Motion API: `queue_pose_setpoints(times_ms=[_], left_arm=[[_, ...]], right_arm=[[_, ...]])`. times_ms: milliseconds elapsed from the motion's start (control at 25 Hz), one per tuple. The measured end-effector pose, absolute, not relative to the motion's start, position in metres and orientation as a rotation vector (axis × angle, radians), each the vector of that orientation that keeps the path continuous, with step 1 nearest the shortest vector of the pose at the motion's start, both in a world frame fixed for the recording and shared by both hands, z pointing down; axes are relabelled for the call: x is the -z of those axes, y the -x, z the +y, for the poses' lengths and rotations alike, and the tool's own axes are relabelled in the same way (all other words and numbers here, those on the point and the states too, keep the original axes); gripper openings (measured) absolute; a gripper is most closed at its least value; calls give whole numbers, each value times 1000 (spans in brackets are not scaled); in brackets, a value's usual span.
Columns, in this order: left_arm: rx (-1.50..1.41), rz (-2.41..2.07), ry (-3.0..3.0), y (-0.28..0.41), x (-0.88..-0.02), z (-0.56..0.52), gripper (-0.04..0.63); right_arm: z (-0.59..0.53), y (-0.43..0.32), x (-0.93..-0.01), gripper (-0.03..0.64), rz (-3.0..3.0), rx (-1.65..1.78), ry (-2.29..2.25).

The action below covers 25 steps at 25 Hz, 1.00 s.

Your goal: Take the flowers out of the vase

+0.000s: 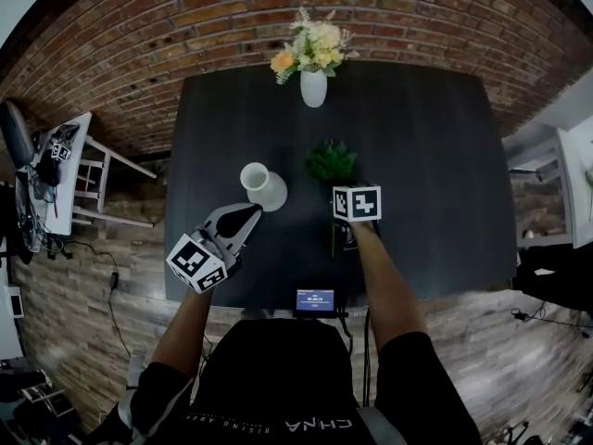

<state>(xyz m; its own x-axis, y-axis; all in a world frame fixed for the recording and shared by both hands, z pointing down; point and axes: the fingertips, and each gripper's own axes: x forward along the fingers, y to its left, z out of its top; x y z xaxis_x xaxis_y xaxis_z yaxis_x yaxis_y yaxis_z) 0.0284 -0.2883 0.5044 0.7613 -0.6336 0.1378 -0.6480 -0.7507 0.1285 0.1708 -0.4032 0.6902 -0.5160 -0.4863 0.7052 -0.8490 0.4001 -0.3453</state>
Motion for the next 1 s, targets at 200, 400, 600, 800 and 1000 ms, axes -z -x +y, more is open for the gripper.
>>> queue_pose_setpoints(times_ms=[200, 400, 600, 800, 1000], left_arm=[[-142, -1027, -2780, -27, -509, -288, 3], [-148, -1022, -2776, -23, -513, -288, 3], [-162, -1020, -2775, -22, -515, -287, 3], [-156, -1012, -2776, -20, -517, -286, 3], [-155, -994, -2781, -20, -517, -283, 3]], right_arm=[[-403, -170, -695, 67, -2154, -955, -1140], [-402, -168, -696, 67, -2164, -960, -1140], [-404, -171, -695, 69, -2152, -960, -1173], [-402, -172, -694, 109, -2151, -960, -1166], [-397, -174, -690, 141, -2158, -969, -1174]])
